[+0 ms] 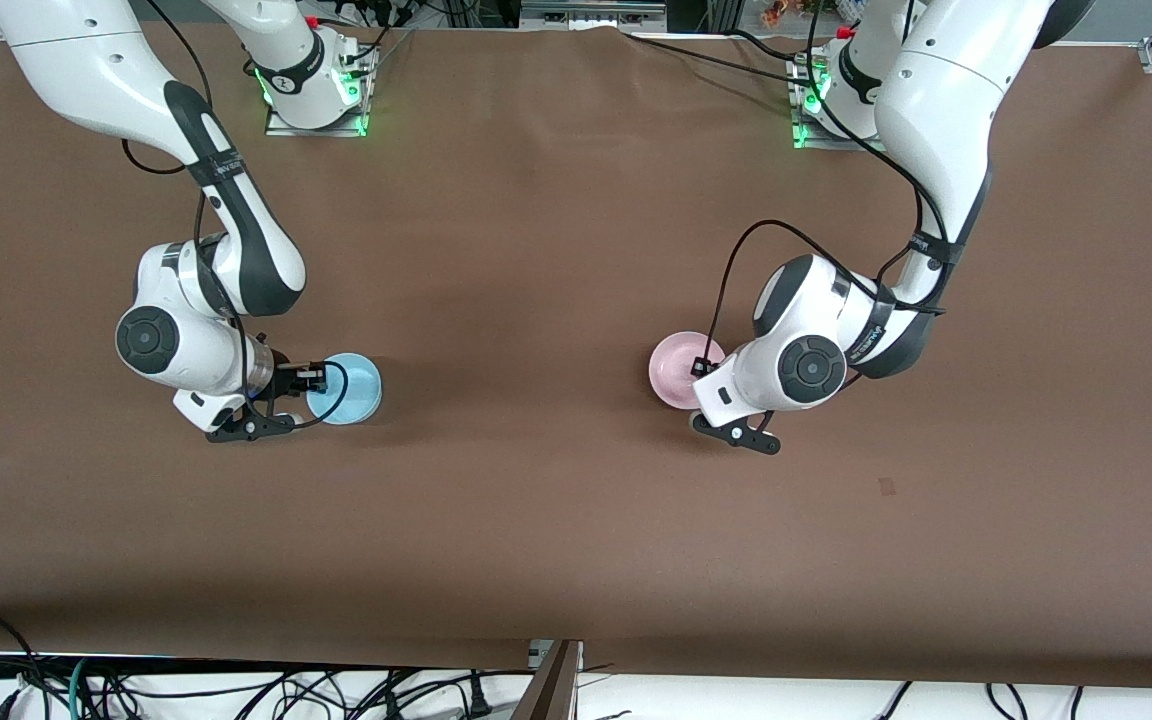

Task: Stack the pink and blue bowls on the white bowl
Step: 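Lower the pink bowl into the white bowl and open the left gripper, then lift the left gripper away while the right gripper carries the blue bowl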

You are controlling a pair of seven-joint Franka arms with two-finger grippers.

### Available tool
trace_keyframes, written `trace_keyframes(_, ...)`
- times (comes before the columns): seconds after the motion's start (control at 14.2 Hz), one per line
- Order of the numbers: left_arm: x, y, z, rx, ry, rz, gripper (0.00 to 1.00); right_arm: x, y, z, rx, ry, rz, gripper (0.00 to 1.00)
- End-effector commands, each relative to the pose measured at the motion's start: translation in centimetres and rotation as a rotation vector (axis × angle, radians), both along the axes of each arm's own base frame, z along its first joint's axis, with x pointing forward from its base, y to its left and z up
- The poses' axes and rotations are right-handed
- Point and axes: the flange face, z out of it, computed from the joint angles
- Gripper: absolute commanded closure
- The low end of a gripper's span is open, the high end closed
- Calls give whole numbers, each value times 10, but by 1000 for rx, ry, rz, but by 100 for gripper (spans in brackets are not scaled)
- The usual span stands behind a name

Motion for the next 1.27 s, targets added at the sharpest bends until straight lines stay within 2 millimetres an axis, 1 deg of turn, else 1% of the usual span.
trace_keyframes(0.0, 0, -3, -5, 14, -22, -8, 100, -1, 4, 1, -10, 10, -8, 56)
trace_keyframes(0.07, 0, -2, -4, 13, -23, -6, 80, -2, 4, -1, -9, 13, -10, 56)
trace_keyframes(0.14, 0, -1, -4, 14, -20, -5, 9, -2, 4, -4, -9, 18, -10, 56)
trace_keyframes(0.21, 0, -1, -3, 15, -19, -5, 0, -2, 4, -4, -10, 18, -9, 56)
trace_keyframes(0.42, 2, 2, 5, 13, -21, -2, 0, -2, 4, -5, -9, 20, -10, 57)
trace_keyframes(0.49, 3, 1, 14, 9, -33, 0, 0, -3, 4, -9, -10, 24, -9, 63)
trace_keyframes(0.56, 3, 4, 24, 14, -28, 0, 0, -4, 5, -14, -10, 30, -8, 77)
trace_keyframes(0.63, 3, 8, 41, 22, -20, -2, 0, -4, 6, -15, -10, 30, -6, 91)
trace_keyframes(0.71, 4, 19, 60, 31, -17, 5, 0, -4, 9, -16, -10, 32, -2, 100)
trace_keyframes(0.78, 6, 30, 85, 36, -28, 14, 0, -4, 9, -15, -10, 29, -2, 100)
trace_keyframes(0.85, 8, 47, 109, 40, -38, 28, 0, -4, 9, -15, -9, 30, -4, 100)
trace_keyframes(0.99, 13, 86, 154, 57, -67, 72, 0, -3, 10, -12, -9, 27, -1, 100)
trace_keyframes(1.06, 15, 107, 172, 85, -92, 85, 0, 3, 11, -5, -8, 16, -10, 100)
trace_keyframes(1.13, 16, 122, 193, 120, -127, 91, 0, 4, 20, 5, -16, 28, -44, 100)
trace_keyframes(1.2, 15, 134, 213, 143, -158, 97, 0, 9, 36, 19, -25, 42, -74, 100)
